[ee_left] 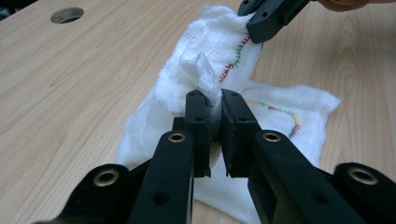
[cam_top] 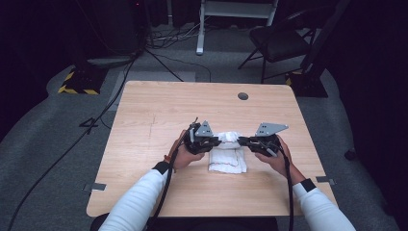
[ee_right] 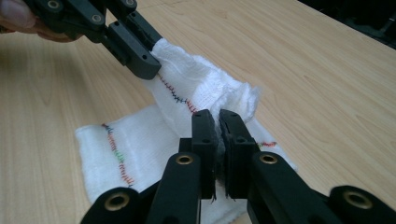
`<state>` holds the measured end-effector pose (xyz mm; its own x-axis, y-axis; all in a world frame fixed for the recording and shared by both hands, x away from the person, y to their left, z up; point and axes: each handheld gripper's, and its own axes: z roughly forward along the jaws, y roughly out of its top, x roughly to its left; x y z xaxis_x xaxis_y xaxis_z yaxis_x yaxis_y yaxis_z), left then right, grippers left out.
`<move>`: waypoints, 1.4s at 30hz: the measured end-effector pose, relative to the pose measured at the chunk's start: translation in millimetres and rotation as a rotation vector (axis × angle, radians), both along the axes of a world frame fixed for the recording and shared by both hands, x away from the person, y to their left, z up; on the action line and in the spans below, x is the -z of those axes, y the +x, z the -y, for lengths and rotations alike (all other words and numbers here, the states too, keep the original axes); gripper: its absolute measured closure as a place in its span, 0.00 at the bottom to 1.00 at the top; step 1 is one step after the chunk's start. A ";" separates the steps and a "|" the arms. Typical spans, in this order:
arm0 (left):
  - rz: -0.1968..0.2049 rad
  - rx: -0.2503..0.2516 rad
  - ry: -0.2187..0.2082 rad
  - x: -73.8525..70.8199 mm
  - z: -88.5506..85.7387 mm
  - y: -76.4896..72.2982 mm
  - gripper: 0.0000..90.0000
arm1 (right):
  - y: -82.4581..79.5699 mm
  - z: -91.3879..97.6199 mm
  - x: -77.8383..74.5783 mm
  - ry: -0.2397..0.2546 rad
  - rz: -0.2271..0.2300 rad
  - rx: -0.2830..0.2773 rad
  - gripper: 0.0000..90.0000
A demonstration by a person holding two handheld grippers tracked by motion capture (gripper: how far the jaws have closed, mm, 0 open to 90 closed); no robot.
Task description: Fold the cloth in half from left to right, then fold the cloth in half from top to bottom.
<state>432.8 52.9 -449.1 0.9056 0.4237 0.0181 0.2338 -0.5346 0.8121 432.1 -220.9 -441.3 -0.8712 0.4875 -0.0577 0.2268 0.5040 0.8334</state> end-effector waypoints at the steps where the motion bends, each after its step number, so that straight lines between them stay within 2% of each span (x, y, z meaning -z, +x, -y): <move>1: 0.001 0.003 0.006 -0.3 -0.8 -1.2 0.91 | -1.7 -0.2 0.2 -0.001 -0.001 -0.006 0.95; 11: -0.001 0.041 0.036 -0.3 -4.5 -13.1 0.91 | -15.8 -1.5 7.3 -0.016 -0.030 -0.052 0.95; 19: -0.005 0.052 0.063 3.7 -3.1 -17.7 0.92 | -25.2 -7.4 15.2 -0.055 -0.039 -0.090 0.96; 26: -0.003 0.064 0.054 4.3 -3.2 -20.9 0.91 | -27.3 -4.1 15.7 -0.039 -0.049 -0.089 0.95; 31: 0.007 0.083 0.071 4.1 -6.1 -28.5 0.91 | -35.3 0.6 19.1 -0.045 -0.051 -0.099 0.95; 36: 0.001 0.100 0.082 6.7 -7.8 -36.9 0.91 | -41.1 1.1 22.6 -0.059 -0.058 -0.115 0.95; 42: 0.007 0.117 0.122 11.0 -7.2 -46.6 0.90 | -47.0 4.4 27.2 -0.068 -0.067 -0.125 0.93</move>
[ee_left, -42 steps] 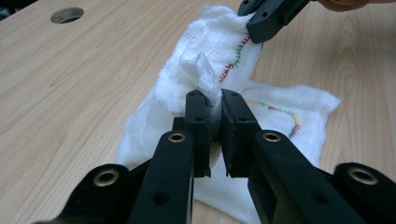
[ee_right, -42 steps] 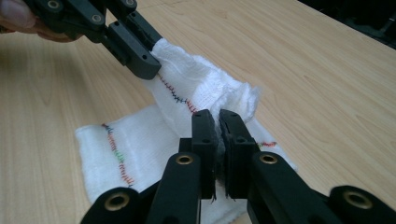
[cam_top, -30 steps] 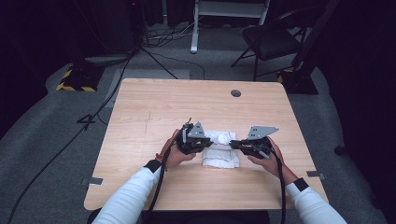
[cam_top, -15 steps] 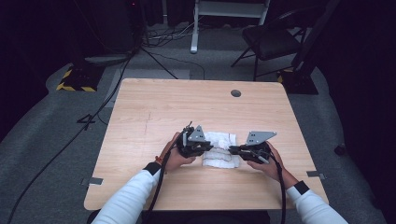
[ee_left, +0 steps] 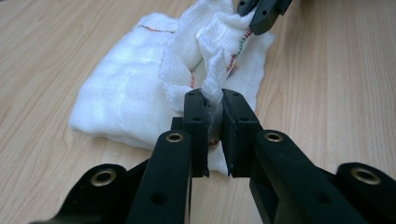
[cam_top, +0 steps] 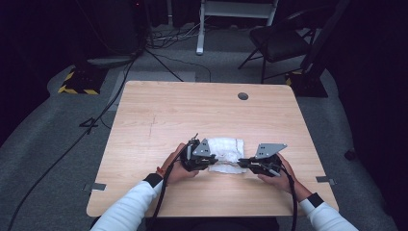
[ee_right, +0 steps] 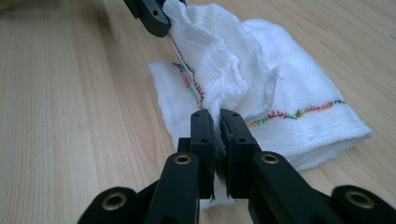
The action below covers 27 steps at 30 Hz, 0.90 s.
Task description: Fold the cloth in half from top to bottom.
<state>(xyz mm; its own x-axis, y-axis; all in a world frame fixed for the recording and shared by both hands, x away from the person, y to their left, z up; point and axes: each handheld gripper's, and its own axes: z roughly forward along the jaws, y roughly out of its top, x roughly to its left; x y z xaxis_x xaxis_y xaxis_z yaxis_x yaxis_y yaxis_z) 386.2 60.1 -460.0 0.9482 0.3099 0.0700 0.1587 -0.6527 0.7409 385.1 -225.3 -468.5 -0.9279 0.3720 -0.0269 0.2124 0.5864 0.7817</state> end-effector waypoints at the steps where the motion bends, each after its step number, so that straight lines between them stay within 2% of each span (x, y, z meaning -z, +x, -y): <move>1: 0.000 0.000 -0.001 0.9 0.0 -1.0 0.89 | -1.3 0.2 0.8 -0.005 -0.001 0.002 0.92; 9: -0.004 0.013 0.037 7.4 -0.7 -9.0 0.83 | -7.2 7.2 5.6 -0.020 -0.019 0.016 0.84; 15: -0.009 0.003 0.065 10.5 -9.2 -14.9 0.79 | -13.1 18.7 4.3 -0.023 -0.010 0.042 0.79; 22: -0.020 -0.031 0.058 10.3 -26.0 -20.1 0.76 | -13.9 30.2 4.9 -0.026 -0.005 0.095 0.73; 25: -0.015 -0.064 0.033 7.8 -34.2 -19.5 0.72 | -12.6 30.9 3.4 -0.024 0.001 0.111 0.67; 27: -0.009 -0.105 0.014 5.2 -36.0 -16.4 0.66 | -11.4 30.0 3.3 -0.026 0.003 0.122 0.63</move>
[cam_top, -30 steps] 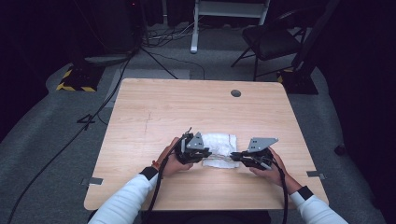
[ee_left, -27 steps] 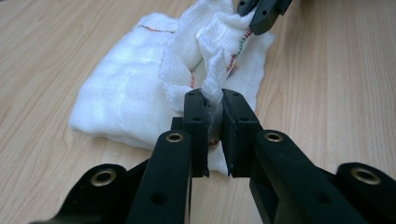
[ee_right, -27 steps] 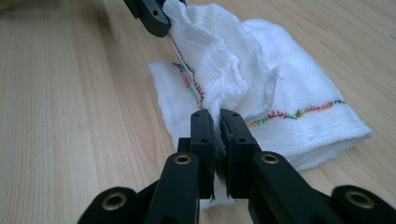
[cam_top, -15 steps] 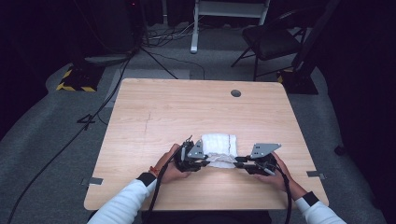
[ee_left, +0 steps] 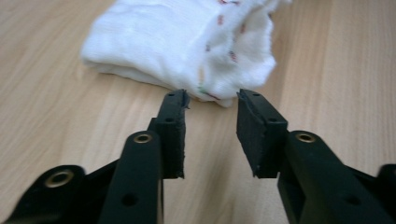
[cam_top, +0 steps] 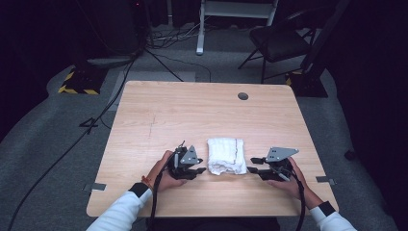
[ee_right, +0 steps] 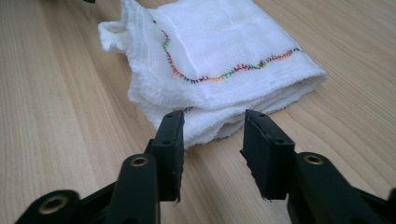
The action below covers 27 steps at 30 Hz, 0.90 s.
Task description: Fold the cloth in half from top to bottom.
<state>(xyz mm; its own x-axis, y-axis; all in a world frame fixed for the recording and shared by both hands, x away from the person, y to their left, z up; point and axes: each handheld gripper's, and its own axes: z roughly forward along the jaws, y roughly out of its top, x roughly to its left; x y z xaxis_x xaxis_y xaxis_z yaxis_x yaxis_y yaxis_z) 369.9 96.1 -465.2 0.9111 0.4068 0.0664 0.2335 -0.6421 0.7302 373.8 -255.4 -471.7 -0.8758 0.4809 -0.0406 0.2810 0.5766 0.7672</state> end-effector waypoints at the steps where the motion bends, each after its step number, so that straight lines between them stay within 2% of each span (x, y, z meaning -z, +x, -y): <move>1: -0.004 -0.011 -0.007 -0.7 0.6 1.9 0.62 | 0.7 -0.9 0.1 -0.004 0.002 0.008 0.60; 4: 0.000 -0.028 -0.009 -0.2 6.5 7.5 0.54 | 2.8 -2.9 0.1 0.008 -0.002 0.018 0.55; 8: -0.009 -0.064 -0.004 2.4 18.1 16.4 0.41 | 8.5 -8.7 -2.9 0.015 0.019 0.037 0.50; 10: -0.002 -0.073 -0.001 3.2 23.6 20.7 0.36 | 11.7 -12.7 -4.0 0.009 0.030 0.041 0.47; 13: -0.006 -0.074 -0.006 3.1 30.3 28.3 0.34 | 16.2 -18.9 -2.7 -0.002 0.024 0.040 0.45; 18: -0.005 -0.062 0.014 6.8 39.6 35.5 0.33 | 19.7 -28.4 0.4 -0.027 0.014 0.024 0.44; 27: -0.030 -0.024 0.044 13.9 43.6 33.4 0.32 | 20.7 -37.2 8.7 -0.073 -0.004 0.003 0.42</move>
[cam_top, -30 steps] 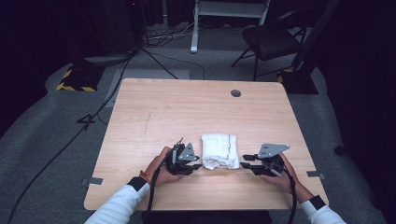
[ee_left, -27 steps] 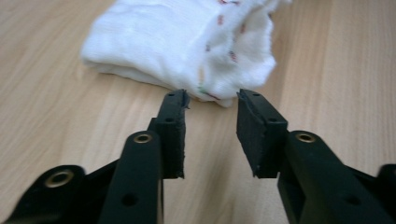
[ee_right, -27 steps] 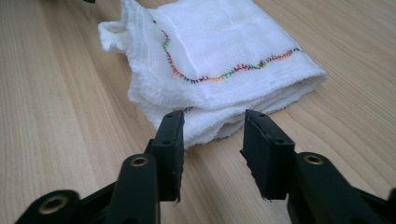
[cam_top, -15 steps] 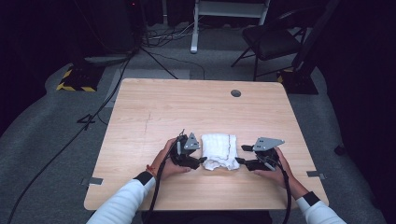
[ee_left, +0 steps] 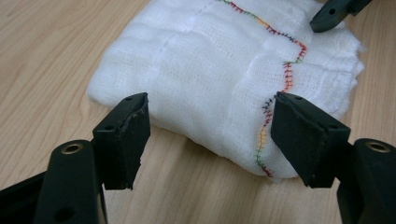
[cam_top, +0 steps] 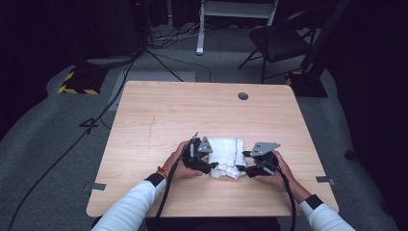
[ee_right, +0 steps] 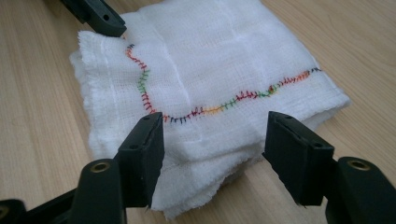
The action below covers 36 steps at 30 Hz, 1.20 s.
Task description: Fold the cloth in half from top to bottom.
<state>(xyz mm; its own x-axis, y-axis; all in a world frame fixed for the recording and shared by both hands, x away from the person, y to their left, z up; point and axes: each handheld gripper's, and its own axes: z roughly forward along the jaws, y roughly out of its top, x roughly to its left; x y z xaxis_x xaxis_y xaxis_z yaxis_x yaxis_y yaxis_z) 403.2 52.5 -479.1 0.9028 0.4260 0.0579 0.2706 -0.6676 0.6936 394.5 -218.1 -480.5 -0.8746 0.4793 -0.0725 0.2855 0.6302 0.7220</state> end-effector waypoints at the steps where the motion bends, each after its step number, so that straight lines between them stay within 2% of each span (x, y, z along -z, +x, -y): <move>1: -0.001 0.003 0.011 1.4 0.4 -1.2 0.31 | -0.6 0.2 0.6 -0.004 -0.001 0.001 0.42; 3: 0.014 0.013 0.033 4.0 1.7 -4.6 0.31 | -2.0 0.2 2.5 -0.019 0.001 -0.002 0.42; 6: 0.030 0.010 0.036 3.9 2.0 -7.7 0.32 | -3.6 0.5 6.1 -0.028 -0.002 -0.001 0.42; 10: 0.014 0.002 0.032 6.5 1.6 -7.3 0.31 | -3.8 1.4 8.1 -0.028 -0.004 0.007 0.41; 15: 0.026 0.000 0.037 6.3 2.5 -7.8 0.30 | -4.2 1.9 8.7 -0.028 0.002 0.008 0.40; 21: 0.047 0.002 0.036 0.2 -0.3 -9.3 0.25 | -4.3 1.7 5.1 -0.039 0.015 0.010 0.38; 30: 0.082 -0.005 0.057 -9.7 -8.9 -15.7 0.24 | -6.4 8.6 -6.3 -0.023 0.046 0.026 0.38; 36: 0.080 -0.012 0.080 -13.4 -18.8 -19.8 0.23 | -8.4 16.9 -13.0 -0.013 0.059 0.042 0.37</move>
<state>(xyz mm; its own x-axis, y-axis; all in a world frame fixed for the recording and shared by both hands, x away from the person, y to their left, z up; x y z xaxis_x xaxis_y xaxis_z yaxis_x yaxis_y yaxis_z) 383.4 71.3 -465.7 0.8890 0.4276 0.1637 0.2248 -0.7191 0.6575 386.1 -235.0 -467.5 -0.8476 0.5144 -0.1303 0.2691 0.6283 0.7300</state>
